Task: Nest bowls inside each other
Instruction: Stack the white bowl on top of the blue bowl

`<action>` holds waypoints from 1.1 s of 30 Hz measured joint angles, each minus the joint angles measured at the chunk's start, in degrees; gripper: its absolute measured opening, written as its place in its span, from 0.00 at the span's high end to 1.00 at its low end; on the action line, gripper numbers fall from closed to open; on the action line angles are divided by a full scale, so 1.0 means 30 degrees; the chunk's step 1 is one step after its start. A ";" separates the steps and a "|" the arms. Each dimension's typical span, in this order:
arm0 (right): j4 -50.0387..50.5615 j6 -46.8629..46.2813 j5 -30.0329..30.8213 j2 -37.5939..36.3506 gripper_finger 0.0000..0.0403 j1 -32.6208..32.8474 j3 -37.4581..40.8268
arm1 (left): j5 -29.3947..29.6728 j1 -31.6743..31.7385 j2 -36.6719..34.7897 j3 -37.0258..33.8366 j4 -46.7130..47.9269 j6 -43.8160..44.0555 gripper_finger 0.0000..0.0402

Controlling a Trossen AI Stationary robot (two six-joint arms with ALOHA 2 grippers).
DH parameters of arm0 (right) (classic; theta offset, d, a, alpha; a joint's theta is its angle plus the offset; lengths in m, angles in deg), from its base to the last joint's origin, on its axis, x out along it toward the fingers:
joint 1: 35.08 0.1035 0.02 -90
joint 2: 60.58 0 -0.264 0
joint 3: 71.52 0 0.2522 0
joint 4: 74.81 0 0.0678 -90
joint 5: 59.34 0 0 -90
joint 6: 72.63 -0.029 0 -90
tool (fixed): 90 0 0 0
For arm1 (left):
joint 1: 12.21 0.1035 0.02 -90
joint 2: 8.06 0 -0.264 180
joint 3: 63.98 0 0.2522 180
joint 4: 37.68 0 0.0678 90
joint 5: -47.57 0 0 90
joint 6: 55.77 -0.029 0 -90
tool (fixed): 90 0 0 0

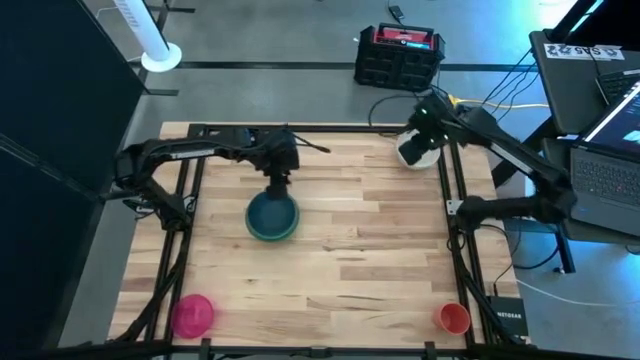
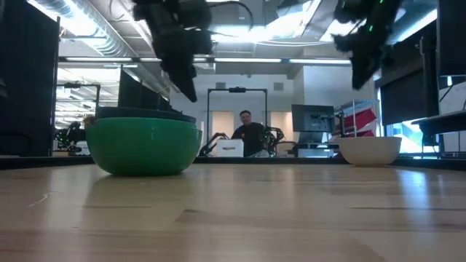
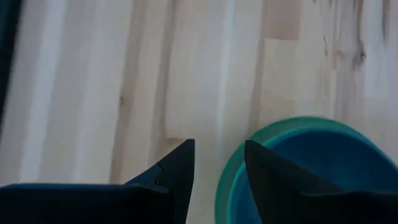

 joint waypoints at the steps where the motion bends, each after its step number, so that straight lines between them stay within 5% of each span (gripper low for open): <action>1: 0.0133 0.0133 -0.0197 0.0568 0.80 -0.0394 -0.0023 | -0.0007 0.0123 -0.0551 -0.0333 -0.0062 0.0037 0.69; 9: -0.0531 0.0181 -0.1412 0.3570 0.47 -0.1822 0.0021 | 0.0007 0.1491 -0.3942 -0.1734 0.0019 0.0329 0.69; 33: -0.2370 0.1251 -0.2484 0.8282 0.57 -0.1758 0.1965 | 0.0029 0.4222 -0.6173 -0.1773 0.1961 -0.0401 0.69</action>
